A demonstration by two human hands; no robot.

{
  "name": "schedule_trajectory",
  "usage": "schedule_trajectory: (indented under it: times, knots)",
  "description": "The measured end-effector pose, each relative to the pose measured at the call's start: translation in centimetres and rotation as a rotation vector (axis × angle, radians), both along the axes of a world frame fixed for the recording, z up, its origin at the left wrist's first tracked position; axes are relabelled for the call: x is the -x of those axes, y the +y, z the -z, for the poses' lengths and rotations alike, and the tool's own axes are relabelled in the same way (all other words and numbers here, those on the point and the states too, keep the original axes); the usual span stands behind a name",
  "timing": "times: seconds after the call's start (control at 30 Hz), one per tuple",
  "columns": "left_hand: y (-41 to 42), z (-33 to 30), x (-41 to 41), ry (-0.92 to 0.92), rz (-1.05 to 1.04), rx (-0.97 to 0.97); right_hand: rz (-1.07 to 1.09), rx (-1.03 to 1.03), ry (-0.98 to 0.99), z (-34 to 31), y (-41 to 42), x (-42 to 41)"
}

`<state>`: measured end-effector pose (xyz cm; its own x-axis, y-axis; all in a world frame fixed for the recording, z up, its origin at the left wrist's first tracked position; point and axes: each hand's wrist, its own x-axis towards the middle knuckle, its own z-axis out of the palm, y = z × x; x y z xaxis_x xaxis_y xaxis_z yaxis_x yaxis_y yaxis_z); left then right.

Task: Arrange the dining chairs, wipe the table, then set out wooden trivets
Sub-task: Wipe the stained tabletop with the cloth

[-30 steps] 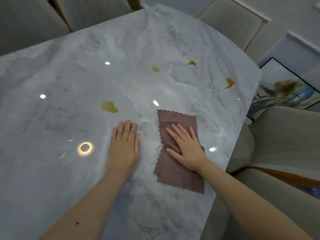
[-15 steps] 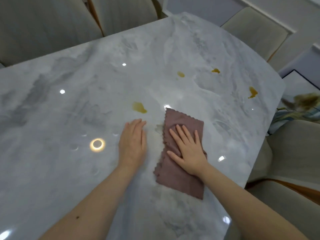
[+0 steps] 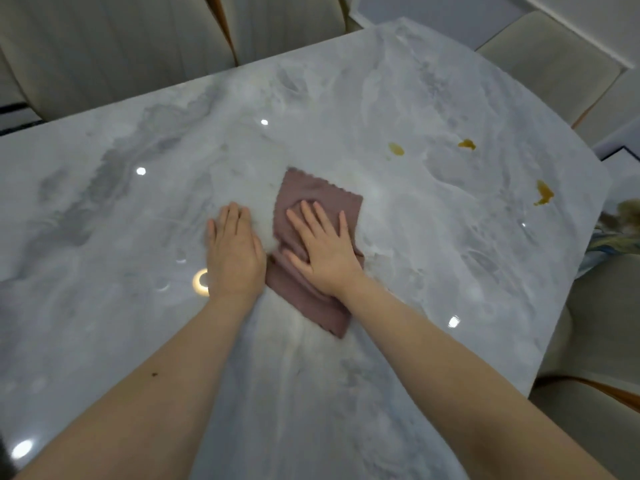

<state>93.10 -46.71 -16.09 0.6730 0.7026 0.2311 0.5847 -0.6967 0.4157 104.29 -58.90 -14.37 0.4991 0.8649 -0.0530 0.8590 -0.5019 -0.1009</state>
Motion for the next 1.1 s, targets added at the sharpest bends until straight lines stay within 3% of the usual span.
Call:
schedule_trajectory:
  times: [0.07, 0.13, 0.23, 0.4, 0.47, 0.57, 0.7, 0.8, 0.93, 1.1]
  knots:
    - [0.0, -0.1, 0.1, 0.003, -0.001, -0.007, -0.166, 0.02, -0.013, 0.0, -3.1, 0.2]
    - [-0.2, -0.1, 0.2, 0.014, -0.01, -0.011, -0.178, 0.061, -0.003, -0.2, -5.7, -1.4]
    - [-0.4, -0.2, 0.0, 0.046, -0.014, -0.022, -0.018, 0.094, 0.01, -0.3, -4.7, -4.2]
    - [-0.2, -0.3, 0.0, 0.06, -0.002, -0.001, 0.178, 0.052, 0.047, 0.0, 3.6, -4.7]
    - [-0.3, -0.3, 0.0, 0.029, -0.003, 0.014, 0.112, 0.033, 0.012, 0.2, 4.9, -2.4]
    - [-0.3, -0.3, 0.0, 0.0, -0.005, 0.016, -0.153, 0.004, -0.036, 0.2, 1.3, 1.6]
    - [-0.3, -0.2, 0.0, 0.025, -0.006, 0.012, -0.356, 0.041, -0.061, 0.1, -7.1, -1.3]
    - [-0.3, -0.2, -0.1, 0.062, -0.004, 0.008, -0.13, 0.062, -0.03, -0.1, -6.9, -5.7]
    - [-0.3, -0.3, -0.2, 0.015, 0.003, 0.026, 0.137, 0.031, 0.019, -0.1, 1.2, -5.5]
    - [0.3, -0.9, 0.5, -0.234, 0.028, 0.257, 0.082, -0.02, 0.001, 0.1, 4.3, 2.1]
